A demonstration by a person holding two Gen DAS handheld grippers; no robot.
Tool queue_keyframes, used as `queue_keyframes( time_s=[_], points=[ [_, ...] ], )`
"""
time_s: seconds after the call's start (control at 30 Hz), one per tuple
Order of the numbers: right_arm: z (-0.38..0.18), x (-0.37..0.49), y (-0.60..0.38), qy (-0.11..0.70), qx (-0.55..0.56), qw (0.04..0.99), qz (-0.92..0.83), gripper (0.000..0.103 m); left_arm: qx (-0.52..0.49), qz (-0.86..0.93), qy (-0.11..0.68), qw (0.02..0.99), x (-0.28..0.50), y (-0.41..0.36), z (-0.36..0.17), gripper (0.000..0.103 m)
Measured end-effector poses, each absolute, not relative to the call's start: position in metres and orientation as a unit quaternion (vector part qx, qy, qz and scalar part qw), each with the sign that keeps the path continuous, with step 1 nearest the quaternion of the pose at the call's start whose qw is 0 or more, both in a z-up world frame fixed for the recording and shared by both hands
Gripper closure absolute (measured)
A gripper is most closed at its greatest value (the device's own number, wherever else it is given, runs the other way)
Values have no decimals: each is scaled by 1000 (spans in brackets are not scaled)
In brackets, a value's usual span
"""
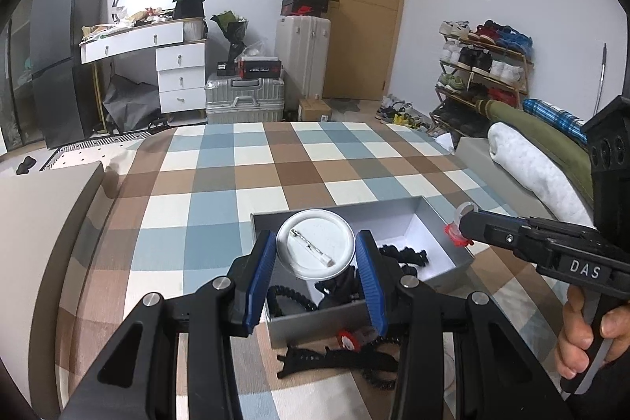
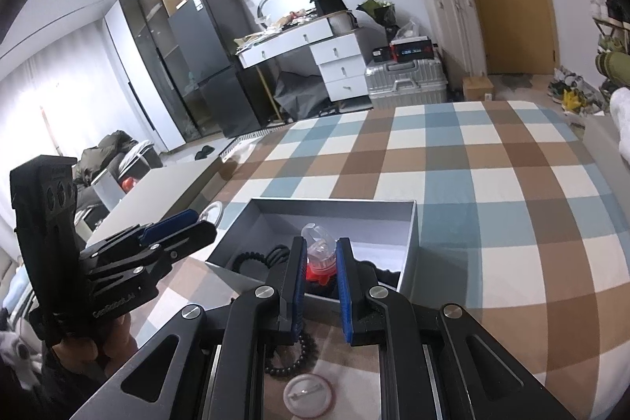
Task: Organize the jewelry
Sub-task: 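Carry the holder and badge into the grey box and open both grippers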
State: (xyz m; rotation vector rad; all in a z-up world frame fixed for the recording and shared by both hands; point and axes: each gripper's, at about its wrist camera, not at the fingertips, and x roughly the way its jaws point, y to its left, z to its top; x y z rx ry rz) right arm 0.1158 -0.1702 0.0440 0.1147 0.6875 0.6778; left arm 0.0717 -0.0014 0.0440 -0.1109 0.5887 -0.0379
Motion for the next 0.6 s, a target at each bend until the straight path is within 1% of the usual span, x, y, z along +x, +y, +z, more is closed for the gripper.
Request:
queue_keyframes(
  time_s=[0.6],
  points=[
    [30,138,-162,354,67,877,318,89,-54,-2,324,945,97,-7,28,67]
  ],
)
